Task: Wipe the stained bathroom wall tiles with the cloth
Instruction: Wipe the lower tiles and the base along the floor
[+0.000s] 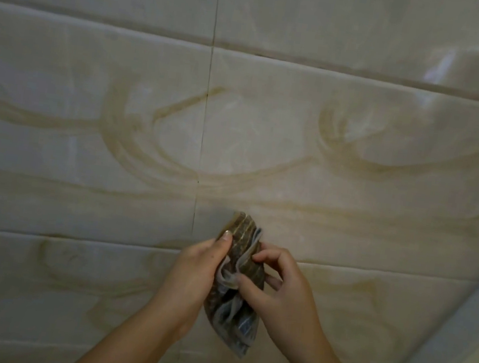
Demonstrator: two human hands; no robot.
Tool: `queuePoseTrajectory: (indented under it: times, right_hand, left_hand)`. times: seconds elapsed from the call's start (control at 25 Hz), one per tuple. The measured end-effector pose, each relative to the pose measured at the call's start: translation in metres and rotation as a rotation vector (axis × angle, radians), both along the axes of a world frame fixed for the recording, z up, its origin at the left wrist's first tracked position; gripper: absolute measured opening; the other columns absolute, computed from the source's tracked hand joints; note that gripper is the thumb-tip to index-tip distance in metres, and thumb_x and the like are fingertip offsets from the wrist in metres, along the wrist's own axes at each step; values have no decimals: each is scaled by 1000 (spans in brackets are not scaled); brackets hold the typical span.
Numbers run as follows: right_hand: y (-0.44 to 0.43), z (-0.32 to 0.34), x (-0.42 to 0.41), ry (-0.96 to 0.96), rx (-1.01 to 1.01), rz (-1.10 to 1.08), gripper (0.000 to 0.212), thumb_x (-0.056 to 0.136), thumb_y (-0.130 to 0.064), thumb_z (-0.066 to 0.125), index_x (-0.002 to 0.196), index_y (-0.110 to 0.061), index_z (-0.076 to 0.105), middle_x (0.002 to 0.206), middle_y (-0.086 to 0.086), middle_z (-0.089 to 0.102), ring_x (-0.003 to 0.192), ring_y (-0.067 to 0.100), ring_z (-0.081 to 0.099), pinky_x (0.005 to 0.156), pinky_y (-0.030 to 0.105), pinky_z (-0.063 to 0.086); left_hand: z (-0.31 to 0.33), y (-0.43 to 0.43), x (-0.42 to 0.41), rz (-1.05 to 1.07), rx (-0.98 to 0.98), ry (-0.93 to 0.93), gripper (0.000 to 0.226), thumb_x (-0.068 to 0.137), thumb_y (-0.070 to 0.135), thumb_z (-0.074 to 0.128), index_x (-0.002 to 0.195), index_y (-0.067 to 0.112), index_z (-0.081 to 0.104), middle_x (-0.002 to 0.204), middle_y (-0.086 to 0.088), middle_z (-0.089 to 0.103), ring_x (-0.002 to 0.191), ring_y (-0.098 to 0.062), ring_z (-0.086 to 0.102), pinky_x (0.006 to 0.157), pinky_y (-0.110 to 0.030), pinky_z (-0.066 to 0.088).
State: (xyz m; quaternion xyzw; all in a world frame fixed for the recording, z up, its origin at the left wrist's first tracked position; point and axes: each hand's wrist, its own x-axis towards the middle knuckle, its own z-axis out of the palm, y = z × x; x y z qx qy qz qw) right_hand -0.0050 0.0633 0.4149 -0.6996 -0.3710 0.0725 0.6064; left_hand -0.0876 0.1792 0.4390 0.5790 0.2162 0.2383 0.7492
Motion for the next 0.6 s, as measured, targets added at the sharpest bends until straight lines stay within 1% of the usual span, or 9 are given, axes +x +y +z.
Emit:
queuePoseTrajectory:
  times: [0.08,0.12,0.2,0.24,0.28,0.36,0.48,0.52,0.6]
  right_hand:
    - [-1,-9,-5,-79,-30,-65,29,78,-14,78,93,-25,55,98,-21,62,96,0,63,81,19,51]
    - [-1,-15,-8,-95,-38,-98,30,78,-13,76,92,-28,55,97,-21,62,94,1,63,82,22,52]
    - [-4,-27,-15,-57,-58,-138,29,80,-11,72,90,-31,53,93,-20,62,90,1,63,82,28,54]
    - [-6,-32,-20,-26,-70,-143,28,81,-11,69,90,-31,53,91,-19,63,89,1,63,82,30,55]
    - [-9,-37,-27,2,-78,-138,26,82,-12,68,92,-30,52,89,-18,63,88,1,64,82,32,55]
    - [-14,-40,-42,43,-98,-116,26,83,-17,71,94,-30,52,89,-18,64,87,-1,65,79,30,56]
    - [-22,-38,-58,17,-175,-184,21,84,-24,72,90,-32,54,88,-15,66,85,-3,64,74,24,54]
    - [-26,-37,-61,38,-171,-211,15,85,-23,70,86,-30,57,85,-13,67,82,-2,64,71,24,53]
    - [-38,-37,-63,190,-113,-235,9,90,-18,64,81,-18,63,77,-5,69,74,10,66,67,30,52]
  left_hand:
    - [-9,-2,-1,-3,35,5,35,102,30,47,101,11,76,97,-14,76,95,-31,72,92,-45,54]
    - [-15,-3,-2,-2,47,5,35,102,29,46,101,10,75,95,-14,76,93,-30,73,89,-42,55]
    - [-27,-10,-8,4,67,17,34,101,28,47,101,10,75,90,-12,76,85,-24,74,76,-31,55]
    - [-32,-15,-13,3,74,28,33,102,28,46,101,11,75,88,-11,77,81,-21,74,71,-28,55]
    - [-36,-19,-19,-3,75,33,33,102,28,46,101,11,75,89,-10,77,81,-21,74,71,-28,54]
    - [-39,-25,-33,-12,49,35,33,102,29,46,102,13,75,92,-11,76,86,-24,74,79,-33,55]
    - [-37,-35,-50,-29,-21,22,33,101,30,48,104,11,74,97,-13,76,94,-27,73,86,-37,53]
    - [-39,-38,-55,-31,-47,20,32,102,30,48,105,10,73,98,-13,76,95,-27,73,87,-37,53]
    - [-45,-39,-63,-8,-104,23,32,102,30,48,104,10,73,99,-13,76,94,-26,72,87,-37,53]
